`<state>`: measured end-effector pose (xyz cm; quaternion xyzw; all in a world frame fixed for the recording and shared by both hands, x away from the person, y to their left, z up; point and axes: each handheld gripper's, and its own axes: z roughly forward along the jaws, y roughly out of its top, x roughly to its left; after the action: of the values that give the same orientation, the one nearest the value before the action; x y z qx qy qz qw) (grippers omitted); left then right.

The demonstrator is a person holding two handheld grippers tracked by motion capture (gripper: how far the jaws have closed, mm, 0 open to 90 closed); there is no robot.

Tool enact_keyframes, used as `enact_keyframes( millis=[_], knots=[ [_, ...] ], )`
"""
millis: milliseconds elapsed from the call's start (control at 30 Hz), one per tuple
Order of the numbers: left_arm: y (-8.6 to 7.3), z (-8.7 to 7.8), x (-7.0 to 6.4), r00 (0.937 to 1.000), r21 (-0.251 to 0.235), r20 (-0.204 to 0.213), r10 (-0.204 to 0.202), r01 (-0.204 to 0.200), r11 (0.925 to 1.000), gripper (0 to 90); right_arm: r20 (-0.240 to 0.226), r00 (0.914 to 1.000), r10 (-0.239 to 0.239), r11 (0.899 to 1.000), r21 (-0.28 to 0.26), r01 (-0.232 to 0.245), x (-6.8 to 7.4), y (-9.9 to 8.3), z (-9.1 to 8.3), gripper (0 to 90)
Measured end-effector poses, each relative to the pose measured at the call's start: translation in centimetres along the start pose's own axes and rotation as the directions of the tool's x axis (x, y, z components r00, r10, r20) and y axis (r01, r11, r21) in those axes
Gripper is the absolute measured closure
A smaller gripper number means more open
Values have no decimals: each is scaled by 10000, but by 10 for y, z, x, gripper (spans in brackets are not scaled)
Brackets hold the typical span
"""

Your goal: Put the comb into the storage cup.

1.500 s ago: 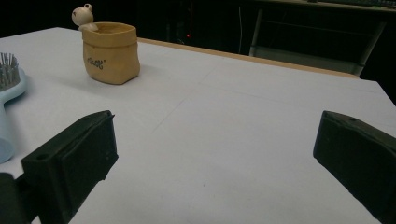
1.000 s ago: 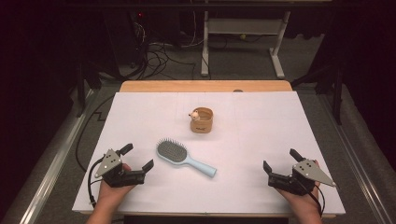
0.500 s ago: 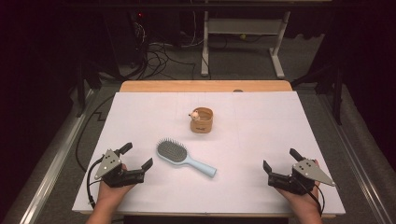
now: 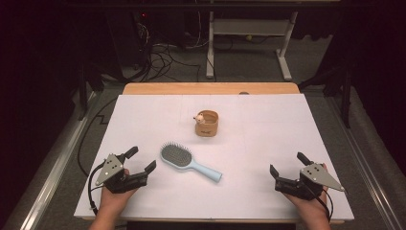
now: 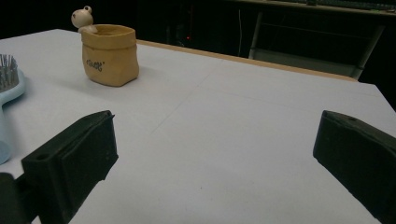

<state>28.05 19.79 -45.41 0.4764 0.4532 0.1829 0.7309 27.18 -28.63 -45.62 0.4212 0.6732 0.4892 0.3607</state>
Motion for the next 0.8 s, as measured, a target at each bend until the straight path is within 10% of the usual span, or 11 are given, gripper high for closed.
enact_keyframes(
  millis=[800],
  knots=[
    [2,-1,-8,9995,135,104,-305,303,9994,500,-52,10000,2,10000,-89,-2,1,1,-1,3]
  ],
)
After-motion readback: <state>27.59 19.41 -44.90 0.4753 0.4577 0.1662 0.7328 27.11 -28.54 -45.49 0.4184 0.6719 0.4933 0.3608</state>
